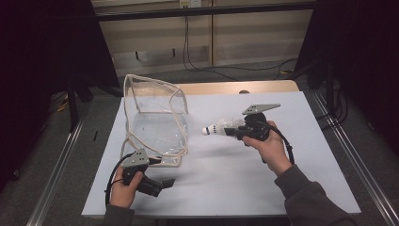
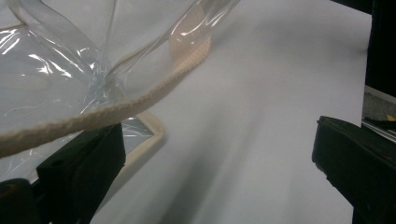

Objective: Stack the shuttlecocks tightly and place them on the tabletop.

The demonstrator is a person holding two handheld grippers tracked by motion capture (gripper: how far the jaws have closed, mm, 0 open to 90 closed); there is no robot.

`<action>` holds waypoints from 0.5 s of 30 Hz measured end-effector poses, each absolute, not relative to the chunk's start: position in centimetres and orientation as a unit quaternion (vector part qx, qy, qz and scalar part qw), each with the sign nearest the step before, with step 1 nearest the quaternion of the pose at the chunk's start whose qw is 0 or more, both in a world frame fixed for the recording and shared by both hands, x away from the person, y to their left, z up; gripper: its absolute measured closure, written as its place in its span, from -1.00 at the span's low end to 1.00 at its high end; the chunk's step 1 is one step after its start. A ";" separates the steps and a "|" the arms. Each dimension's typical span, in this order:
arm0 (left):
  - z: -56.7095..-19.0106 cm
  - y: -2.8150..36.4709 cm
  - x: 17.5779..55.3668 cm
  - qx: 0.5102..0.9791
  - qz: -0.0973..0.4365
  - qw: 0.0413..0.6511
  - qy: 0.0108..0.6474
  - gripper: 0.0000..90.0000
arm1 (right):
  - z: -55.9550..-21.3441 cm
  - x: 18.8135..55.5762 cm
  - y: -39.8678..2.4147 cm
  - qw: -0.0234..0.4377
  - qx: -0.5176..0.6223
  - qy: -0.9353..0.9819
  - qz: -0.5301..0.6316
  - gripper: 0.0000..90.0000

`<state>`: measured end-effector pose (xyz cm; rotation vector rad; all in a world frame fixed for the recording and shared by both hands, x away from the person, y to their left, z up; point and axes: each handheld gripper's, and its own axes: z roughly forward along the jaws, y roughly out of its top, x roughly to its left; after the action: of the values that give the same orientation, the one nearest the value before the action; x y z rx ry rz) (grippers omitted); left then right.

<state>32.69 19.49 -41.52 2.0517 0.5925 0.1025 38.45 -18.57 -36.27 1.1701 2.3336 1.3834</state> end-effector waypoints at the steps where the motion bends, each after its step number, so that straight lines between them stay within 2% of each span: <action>1: -41.5 19.5 32.7 0.842 0.043 0.480 0.244 -0.94 | -36.1 38.5 -18.5 0.093 0.393 0.786 0.467 0.95; 15: -41.4 19.6 32.7 0.841 0.043 0.482 0.242 -0.94 | -33.9 38.7 -18.0 0.098 0.382 0.792 0.466 0.95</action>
<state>32.74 19.62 -41.42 2.0495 0.5904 0.1054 38.68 -18.00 -33.89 1.1310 2.3427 1.3795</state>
